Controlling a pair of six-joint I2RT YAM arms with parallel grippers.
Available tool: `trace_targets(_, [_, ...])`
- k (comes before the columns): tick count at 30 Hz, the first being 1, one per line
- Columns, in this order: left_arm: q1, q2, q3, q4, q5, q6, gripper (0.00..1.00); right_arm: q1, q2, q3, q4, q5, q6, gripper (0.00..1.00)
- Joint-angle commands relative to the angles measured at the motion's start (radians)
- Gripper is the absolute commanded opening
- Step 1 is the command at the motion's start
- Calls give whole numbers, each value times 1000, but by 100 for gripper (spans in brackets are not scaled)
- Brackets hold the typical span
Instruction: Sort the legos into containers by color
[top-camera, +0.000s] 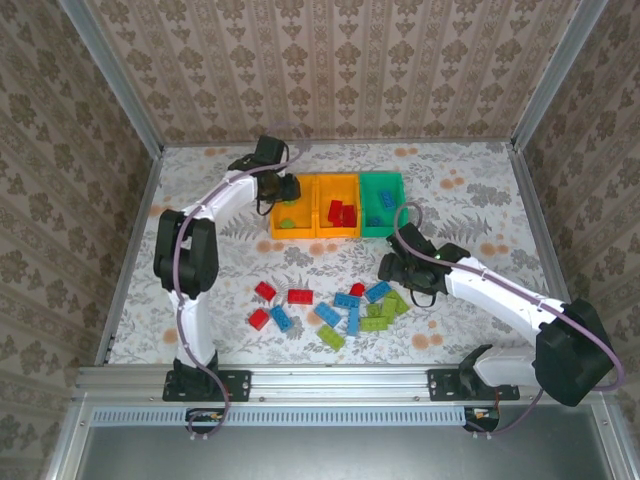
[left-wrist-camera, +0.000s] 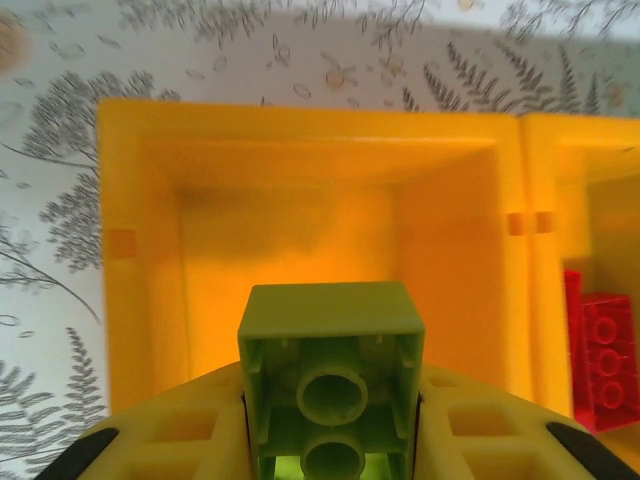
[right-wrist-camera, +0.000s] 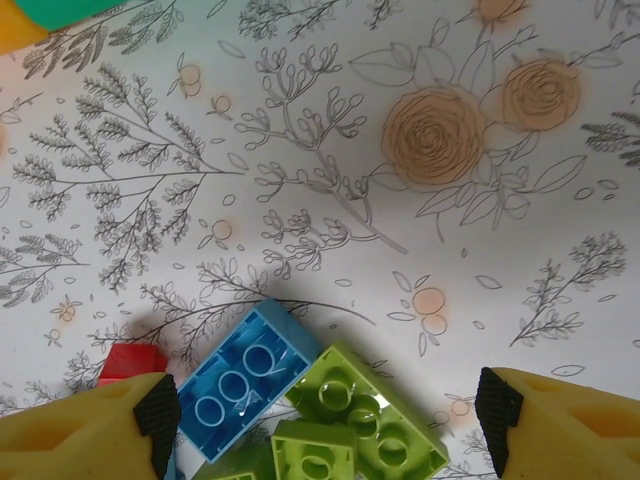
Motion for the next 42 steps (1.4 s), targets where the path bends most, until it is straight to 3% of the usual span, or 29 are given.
trace_targets(1, [4,1,53,10,52,9,29,6,-3,-17,34,-15,37,81])
trace_targets(5, [-9,9,54,8,62,8,34,9,0,-16,60,-38,12,81])
trace_targets(8, [-15,7,42,8,61,-3,46,62,12,17,72,-38,-88,83])
trace_targets(13, [-16,-34,1,30,83,-36,75,207,83,129,124,30,-473,88])
trace_targets(18, [-10,-130,-65,50,82,-51,100,251,235,273,139,-70,-790,89])
trace_targets(27, [98,-378,-358,73,38,-75,100,363,568,526,83,-230,-1067,84])
trace_targets(33, [197,-476,-516,67,42,-81,100,378,657,570,100,-320,-1103,83])
trace_targets(42, [270,-550,-623,69,53,-87,100,384,787,648,87,-317,-1128,77])
